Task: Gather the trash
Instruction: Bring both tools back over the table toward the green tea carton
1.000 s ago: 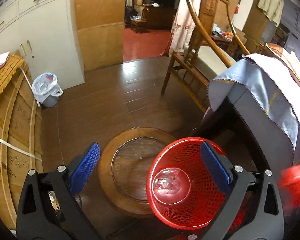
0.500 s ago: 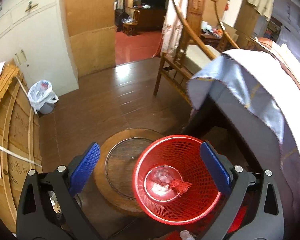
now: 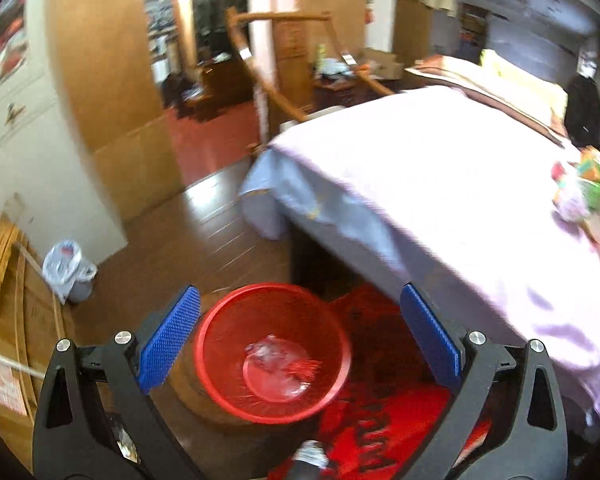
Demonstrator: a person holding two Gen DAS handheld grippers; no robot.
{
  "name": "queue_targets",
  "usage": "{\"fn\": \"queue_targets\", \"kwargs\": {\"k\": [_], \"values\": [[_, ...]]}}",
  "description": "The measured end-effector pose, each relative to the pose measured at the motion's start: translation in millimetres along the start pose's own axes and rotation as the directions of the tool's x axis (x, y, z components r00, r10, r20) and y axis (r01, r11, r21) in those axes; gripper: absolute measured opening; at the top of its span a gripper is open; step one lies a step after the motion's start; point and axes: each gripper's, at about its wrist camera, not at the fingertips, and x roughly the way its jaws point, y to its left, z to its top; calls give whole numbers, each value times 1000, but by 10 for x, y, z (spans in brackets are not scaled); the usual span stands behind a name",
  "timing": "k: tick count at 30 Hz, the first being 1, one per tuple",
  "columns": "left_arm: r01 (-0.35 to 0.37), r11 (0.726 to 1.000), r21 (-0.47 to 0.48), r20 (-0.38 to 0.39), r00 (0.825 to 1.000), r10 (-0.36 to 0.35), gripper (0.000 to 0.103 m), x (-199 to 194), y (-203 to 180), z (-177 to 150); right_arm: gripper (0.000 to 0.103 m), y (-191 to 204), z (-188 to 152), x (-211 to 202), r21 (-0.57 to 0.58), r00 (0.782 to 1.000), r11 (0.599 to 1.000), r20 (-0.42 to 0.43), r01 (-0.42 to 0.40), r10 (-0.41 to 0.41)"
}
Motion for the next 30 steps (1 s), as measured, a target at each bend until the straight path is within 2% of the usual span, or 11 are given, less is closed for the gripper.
{"fn": "queue_targets", "kwargs": {"k": [4,8,15,19,21,24,28,30], "values": [[57,994,96,22,998,-59,96,-127,-519,18,95,-405,-97,-464,57,994,996,81,75,-80],[125,973,196,17,991,-130,96,-149,-1072,35,97,-864,-248,-800,127,976,978,123,166,-181],[191,914,358,-8,980,-201,96,45,-2046,150,97,-1644,-416,-1006,250,920,907,112,338,-374],[243,886,395,-34,968,-250,96,172,-2466,269,97,-1960,-422,-1000,300,906,880,100,367,-412],[284,871,400,-48,956,-290,96,238,-2678,377,97,-2083,-439,-987,320,903,872,97,370,-419],[309,861,403,-30,945,-325,96,312,-2990,586,97,-2230,-460,-957,350,904,863,92,364,-418],[325,867,378,-17,939,-344,96,418,-3245,844,97,-2313,-496,-977,377,918,869,102,322,-384],[307,881,361,-10,946,-325,97,486,-3251,934,97,-2324,-500,-973,381,921,871,106,310,-374]]}}
